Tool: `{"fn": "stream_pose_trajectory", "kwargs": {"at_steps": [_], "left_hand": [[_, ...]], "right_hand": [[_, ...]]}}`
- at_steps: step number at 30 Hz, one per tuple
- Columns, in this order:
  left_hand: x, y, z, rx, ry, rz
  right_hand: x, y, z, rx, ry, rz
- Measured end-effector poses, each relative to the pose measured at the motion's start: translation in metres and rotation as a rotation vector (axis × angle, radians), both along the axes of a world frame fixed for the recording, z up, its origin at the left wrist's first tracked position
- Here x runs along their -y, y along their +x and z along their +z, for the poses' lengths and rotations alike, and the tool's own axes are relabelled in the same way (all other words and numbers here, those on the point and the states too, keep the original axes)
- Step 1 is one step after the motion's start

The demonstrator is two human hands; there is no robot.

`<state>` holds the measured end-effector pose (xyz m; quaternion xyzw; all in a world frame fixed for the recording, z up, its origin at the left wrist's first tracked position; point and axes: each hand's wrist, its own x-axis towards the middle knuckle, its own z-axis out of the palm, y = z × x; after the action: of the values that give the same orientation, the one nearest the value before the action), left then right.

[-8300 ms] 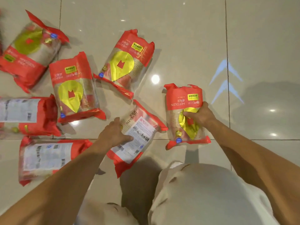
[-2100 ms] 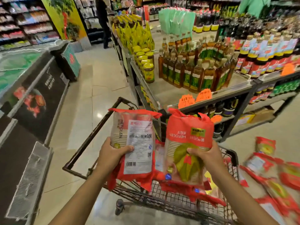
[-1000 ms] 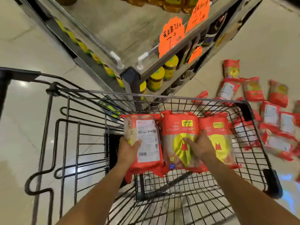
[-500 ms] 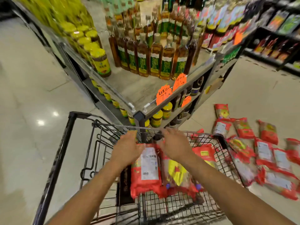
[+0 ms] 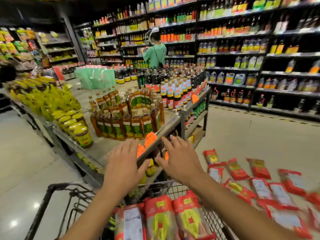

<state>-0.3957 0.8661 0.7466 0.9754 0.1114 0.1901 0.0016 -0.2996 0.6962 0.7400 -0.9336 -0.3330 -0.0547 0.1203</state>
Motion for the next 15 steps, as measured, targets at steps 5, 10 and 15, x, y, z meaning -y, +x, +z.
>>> {"fn": "stream_pose_trajectory", "kwargs": {"at_steps": [5, 10, 15], "left_hand": [[0.109, 0.058, -0.002, -0.007, 0.001, -0.275], [0.25, 0.098, -0.009, -0.021, 0.034, -0.644], [0.369, 0.093, -0.023, -0.048, -0.025, -0.978]], "right_hand": [[0.133, 0.008, -0.005, -0.03, 0.015, -0.299], [0.274, -0.023, -0.019, -0.084, 0.053, -0.684], [0.376, -0.093, -0.027, -0.089, 0.079, -1.001]]}}
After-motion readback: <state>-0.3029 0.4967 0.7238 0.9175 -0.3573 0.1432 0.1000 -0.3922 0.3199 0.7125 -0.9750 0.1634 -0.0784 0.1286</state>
